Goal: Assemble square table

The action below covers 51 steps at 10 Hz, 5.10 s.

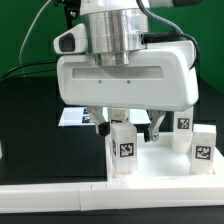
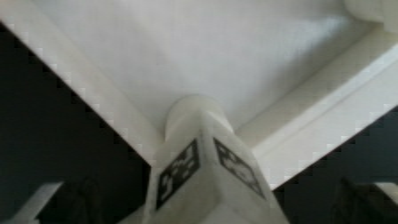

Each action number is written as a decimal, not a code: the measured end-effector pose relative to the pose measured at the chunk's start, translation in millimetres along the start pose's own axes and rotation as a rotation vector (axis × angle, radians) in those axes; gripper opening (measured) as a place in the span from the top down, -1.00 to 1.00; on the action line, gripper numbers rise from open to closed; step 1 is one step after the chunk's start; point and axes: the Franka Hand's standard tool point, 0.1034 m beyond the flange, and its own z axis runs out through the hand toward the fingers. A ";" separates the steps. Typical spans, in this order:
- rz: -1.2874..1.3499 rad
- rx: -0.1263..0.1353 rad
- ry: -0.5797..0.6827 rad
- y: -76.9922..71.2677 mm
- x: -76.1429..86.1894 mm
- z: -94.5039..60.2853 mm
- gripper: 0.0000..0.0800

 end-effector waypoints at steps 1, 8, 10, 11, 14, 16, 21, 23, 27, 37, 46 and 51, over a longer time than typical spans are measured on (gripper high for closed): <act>-0.201 -0.018 -0.029 -0.7 -3.2 0.5 -0.62; 0.009 -0.034 -0.049 0.6 -4.3 3.5 0.29; 0.273 -0.043 -0.043 -2.7 -5.9 5.2 0.29; 0.483 -0.044 -0.043 -6.3 -8.1 6.6 0.29; 0.904 0.003 -0.059 -9.9 -4.6 5.1 0.29; 0.916 0.001 -0.060 -10.5 -5.9 6.0 0.29; 0.330 -0.006 -0.084 -8.3 -10.0 4.3 -0.59; 0.221 0.000 -0.078 -7.5 -8.2 4.7 -0.62; -0.356 -0.055 -0.021 -4.4 6.6 0.9 -0.62; 0.492 -0.026 0.042 4.1 10.8 3.1 0.29; -0.038 -0.044 -0.009 0.5 4.6 0.9 -0.61; -0.583 -0.067 -0.018 0.5 4.4 1.4 -0.62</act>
Offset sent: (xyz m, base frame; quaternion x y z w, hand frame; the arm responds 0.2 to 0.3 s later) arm 0.0000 0.0000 0.0000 0.0000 0.0000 0.0000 1.0000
